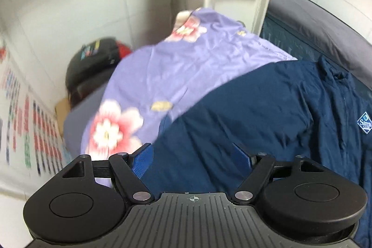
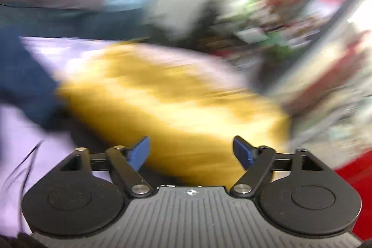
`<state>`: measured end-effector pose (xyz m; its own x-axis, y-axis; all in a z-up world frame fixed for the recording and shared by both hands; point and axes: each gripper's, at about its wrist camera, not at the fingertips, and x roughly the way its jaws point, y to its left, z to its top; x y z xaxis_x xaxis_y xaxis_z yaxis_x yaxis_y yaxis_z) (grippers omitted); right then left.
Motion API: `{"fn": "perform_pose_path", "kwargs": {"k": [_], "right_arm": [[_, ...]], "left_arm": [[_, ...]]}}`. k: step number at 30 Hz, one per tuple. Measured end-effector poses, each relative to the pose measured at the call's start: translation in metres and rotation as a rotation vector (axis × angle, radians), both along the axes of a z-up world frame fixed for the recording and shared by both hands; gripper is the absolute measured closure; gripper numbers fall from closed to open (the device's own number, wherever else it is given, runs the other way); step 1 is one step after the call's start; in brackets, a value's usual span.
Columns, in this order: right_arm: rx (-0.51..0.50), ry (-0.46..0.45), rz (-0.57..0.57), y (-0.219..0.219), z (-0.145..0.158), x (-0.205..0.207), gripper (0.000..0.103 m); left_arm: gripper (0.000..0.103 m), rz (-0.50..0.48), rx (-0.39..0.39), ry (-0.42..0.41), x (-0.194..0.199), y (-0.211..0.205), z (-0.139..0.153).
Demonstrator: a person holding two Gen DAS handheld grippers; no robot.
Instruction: Fold large clothes
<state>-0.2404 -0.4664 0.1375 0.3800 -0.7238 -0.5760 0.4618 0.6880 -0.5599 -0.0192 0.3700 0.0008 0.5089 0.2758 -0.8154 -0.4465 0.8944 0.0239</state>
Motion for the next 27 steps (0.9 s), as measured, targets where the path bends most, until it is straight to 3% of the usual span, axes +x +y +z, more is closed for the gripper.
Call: {"fn": "perform_pose_path", "kwargs": {"k": [2,5,7,9,12,17,20,23,25,27], "right_arm": [[0.015,-0.064,0.034,-0.011,0.031,-0.017,0.010],[0.169,-0.098,0.163,-0.003,0.026,-0.014,0.004],[0.336,-0.089,0.256,0.015,-0.011,0.007,0.004],[0.497,-0.036,0.343,0.045,-0.069,0.037,0.004],[0.647,0.084,0.472,0.110,-0.157,0.080,0.024],[0.648,0.287,0.712,0.206,-0.252,0.106,0.027],[0.549,0.382,0.842,0.238,-0.293,0.106,0.027],[0.578,0.390,0.893,0.248,-0.315,0.118,0.028],[0.615,0.323,0.896,0.251,-0.310,0.128,0.029],[0.677,0.209,0.867,0.252,-0.298,0.148,0.029]], "left_arm": [[0.000,-0.090,-0.009,0.000,0.015,-0.009,-0.004],[0.000,-0.242,-0.077,0.017,0.024,-0.034,-0.024],[0.000,-0.333,-0.120,0.046,0.021,-0.056,-0.042],[0.000,-0.398,-0.161,0.095,0.010,-0.074,-0.063],[0.000,-0.464,-0.128,0.146,-0.021,-0.094,-0.087],[0.000,-0.639,0.011,0.269,-0.081,-0.123,-0.124],[0.000,-0.705,0.103,0.302,-0.105,-0.138,-0.149],[0.000,-0.736,0.150,0.303,-0.110,-0.154,-0.172],[0.000,-0.696,0.210,0.252,-0.105,-0.161,-0.173],[0.000,-0.609,0.213,0.179,-0.090,-0.159,-0.168]]}}
